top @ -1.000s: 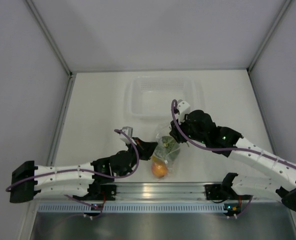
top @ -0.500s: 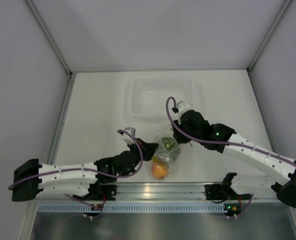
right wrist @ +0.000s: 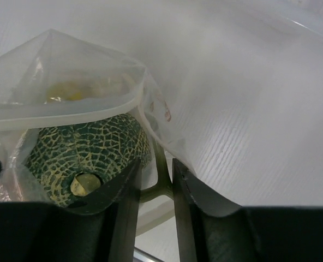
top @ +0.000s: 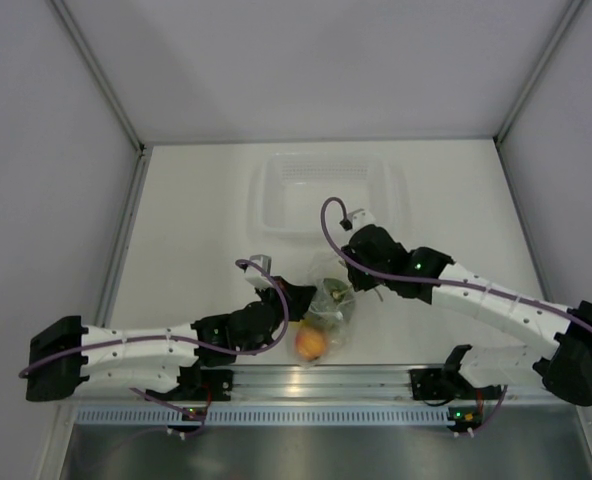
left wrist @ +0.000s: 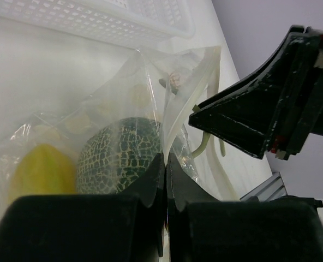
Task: Open the zip-top bag and remove the fake food
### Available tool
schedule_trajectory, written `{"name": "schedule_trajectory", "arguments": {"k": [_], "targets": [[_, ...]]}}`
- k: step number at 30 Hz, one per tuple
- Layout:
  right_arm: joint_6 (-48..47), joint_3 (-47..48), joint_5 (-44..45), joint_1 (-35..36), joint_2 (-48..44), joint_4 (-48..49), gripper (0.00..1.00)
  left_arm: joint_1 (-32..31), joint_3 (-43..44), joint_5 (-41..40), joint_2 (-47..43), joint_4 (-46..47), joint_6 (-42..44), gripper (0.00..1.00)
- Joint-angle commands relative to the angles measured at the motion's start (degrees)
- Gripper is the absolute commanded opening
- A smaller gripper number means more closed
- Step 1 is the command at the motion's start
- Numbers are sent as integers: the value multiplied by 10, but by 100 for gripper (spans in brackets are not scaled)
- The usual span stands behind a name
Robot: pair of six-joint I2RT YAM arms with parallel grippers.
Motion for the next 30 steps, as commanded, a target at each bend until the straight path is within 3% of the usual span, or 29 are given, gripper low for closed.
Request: {"name": "schedule_trajectory", "arguments": {"k": [1,8,11,16,18,21,30], "targets": [[15,-18,30,3,19,26,27,-1,22,-15,2,8,-9,0],[2,-40,26,2,36,58,30,-1,17,-19,-8,8,-10,0],[1,-61,8,1,41,93,22,-2,16,-20,-9,9,-11,0],[7,-74,-6,2,56,113,27,-1,15,-17,-7,10,-16,0],[6,-76,-1,2,62,116,24,-2,14,-17,-8,10,-16,0],[6,-79,5,2,58,119,0,-1,13,-17,-11,9,-15,0],[-20,-31,28,5,0,58,0,-1,10,-17,-7,8,-10,0]]}}
